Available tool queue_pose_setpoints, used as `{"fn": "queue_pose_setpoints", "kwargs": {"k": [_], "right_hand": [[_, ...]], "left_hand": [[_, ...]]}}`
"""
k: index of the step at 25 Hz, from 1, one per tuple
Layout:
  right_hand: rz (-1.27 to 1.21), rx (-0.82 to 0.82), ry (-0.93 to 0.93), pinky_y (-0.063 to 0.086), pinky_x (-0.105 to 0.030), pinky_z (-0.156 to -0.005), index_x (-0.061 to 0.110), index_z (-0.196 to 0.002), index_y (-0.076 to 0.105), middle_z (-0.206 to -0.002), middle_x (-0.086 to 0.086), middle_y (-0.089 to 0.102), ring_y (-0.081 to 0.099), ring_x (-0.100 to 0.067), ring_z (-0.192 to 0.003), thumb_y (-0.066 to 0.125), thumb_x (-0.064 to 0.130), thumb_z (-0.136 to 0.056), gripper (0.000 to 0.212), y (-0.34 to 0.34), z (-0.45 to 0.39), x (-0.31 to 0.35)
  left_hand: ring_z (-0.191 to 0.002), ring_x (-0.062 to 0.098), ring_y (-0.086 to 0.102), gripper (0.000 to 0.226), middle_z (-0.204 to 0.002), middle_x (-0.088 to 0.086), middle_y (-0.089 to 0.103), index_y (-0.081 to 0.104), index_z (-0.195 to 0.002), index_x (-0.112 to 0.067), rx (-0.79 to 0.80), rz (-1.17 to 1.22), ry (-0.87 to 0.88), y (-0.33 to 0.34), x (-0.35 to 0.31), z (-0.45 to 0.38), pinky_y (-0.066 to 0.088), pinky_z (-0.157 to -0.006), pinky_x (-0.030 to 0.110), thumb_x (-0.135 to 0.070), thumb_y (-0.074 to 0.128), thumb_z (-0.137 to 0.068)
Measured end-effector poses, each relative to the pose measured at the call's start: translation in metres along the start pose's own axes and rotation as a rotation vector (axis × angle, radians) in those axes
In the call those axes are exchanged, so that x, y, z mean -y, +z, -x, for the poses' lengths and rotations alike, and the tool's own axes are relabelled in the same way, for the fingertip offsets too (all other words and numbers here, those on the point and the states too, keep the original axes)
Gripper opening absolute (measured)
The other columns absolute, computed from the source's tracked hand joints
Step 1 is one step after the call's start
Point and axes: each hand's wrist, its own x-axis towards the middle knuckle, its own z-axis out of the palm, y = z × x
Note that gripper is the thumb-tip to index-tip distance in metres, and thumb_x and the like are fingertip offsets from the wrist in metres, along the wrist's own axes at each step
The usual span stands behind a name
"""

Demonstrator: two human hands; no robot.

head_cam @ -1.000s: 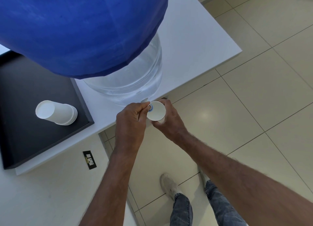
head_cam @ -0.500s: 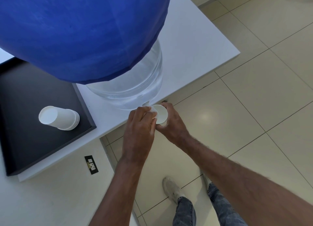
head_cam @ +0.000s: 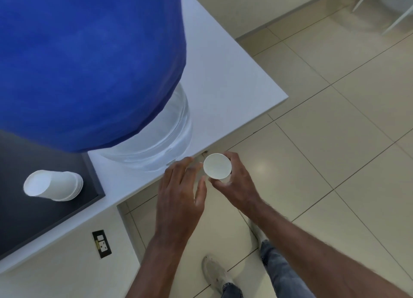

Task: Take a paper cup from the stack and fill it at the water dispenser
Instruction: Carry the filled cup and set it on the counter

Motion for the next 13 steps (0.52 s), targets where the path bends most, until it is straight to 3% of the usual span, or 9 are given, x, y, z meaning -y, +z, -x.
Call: {"fn": "queue_pose_setpoints", "kwargs": {"k": [3,8,13], "right_hand": [[-0.018,-0.067,-0.012,0.052,-0.024,-0.086,0.035,-0.126,0.046,-0.121,0.012,0.061,0.06,-0.011,-0.109,0.088,0.029,-0.078,0.064,-0.045,-0.016,0.01],[-0.025,-0.136,-0.039,0.05,-0.023,-0.082,0.029,-0.13,0.047,-0.122,0.007,0.063,0.061,-0.017,-0.108,0.089,0.029,-0.078,0.068,-0.109,-0.086,0.025],[-0.012,-0.133,-0.063,0.05,-0.022,-0.082,0.026,-0.132,0.047,-0.126,0.006,0.063,0.061,-0.019,-0.112,0.089,0.028,-0.077,0.069,-0.147,-0.188,0.029]], "left_hand": [[-0.132,0.02,0.051,0.038,-0.14,0.007,0.061,0.062,-0.132,-0.012,0.004,0.089,-0.013,0.014,-0.026,-0.027,0.055,-0.103,0.043,-0.02,0.066,-0.096],[-0.142,0.02,0.046,0.047,-0.154,0.005,0.051,0.056,-0.142,-0.013,-0.004,0.145,-0.126,0.044,-0.049,-0.104,0.037,-0.111,0.03,-0.021,0.068,-0.096],[-0.148,0.023,0.041,0.06,-0.161,0.006,0.043,0.04,-0.154,-0.018,0.014,0.1,-0.261,0.078,-0.053,-0.192,0.04,-0.117,0.041,-0.038,0.057,-0.101]]}}
